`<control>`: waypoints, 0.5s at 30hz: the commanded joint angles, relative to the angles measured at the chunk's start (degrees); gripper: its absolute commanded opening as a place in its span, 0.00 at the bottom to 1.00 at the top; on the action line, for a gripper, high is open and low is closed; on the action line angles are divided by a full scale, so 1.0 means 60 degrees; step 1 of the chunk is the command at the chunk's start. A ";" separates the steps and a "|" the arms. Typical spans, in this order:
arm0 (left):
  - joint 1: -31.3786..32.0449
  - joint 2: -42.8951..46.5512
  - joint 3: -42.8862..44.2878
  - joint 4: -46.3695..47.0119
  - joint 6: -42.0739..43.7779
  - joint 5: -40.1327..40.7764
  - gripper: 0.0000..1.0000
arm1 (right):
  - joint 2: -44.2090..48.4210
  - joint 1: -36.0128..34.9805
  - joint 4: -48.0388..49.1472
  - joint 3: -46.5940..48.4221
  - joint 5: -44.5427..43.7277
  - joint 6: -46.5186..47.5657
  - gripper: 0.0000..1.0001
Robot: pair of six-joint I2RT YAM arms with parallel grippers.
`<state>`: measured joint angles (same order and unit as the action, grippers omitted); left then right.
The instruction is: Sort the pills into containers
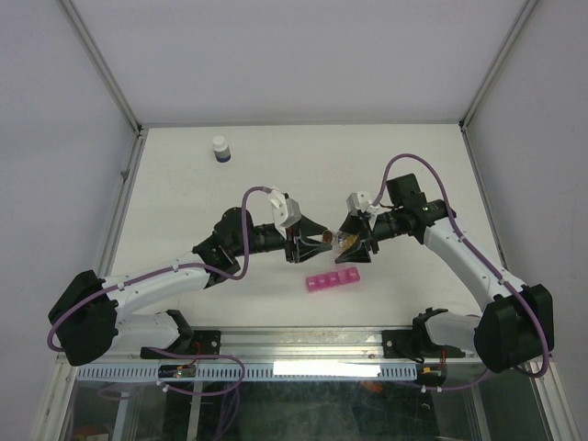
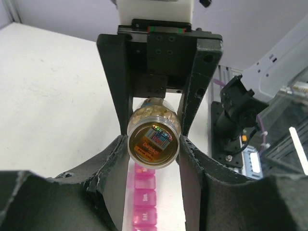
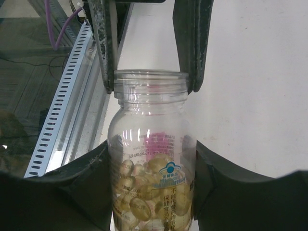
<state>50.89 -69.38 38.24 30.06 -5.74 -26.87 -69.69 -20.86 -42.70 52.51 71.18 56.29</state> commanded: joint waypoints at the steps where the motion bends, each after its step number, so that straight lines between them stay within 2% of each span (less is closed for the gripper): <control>1: -0.0074 -0.0044 0.0148 0.0831 -0.2551 0.1149 0.00 | 0.0101 -0.0011 0.0604 0.0383 0.0133 -0.0480 0.00; 5: -0.0054 0.0070 -0.0048 0.0705 -0.5267 0.2159 0.00 | 0.0079 0.0002 0.1027 0.0331 -0.0061 -0.0944 0.00; 7: 0.0073 0.0280 -0.0039 0.0287 -0.6143 0.2832 0.00 | 0.0072 0.0011 0.1140 0.0311 -0.0117 -0.1108 0.00; 11: 0.0420 0.0692 0.0449 -0.0988 -0.6840 0.4088 0.05 | 0.0058 0.0048 0.1408 0.0274 -0.0187 -0.1459 0.00; 15: 0.0439 0.0766 0.0614 -0.1299 -0.7089 0.4262 0.06 | 0.0065 0.0103 0.1493 0.0261 -0.0106 -0.1593 0.00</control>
<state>53.12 -66.98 38.52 23.68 -42.19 -6.94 -69.73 -20.56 -36.67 52.51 68.82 48.82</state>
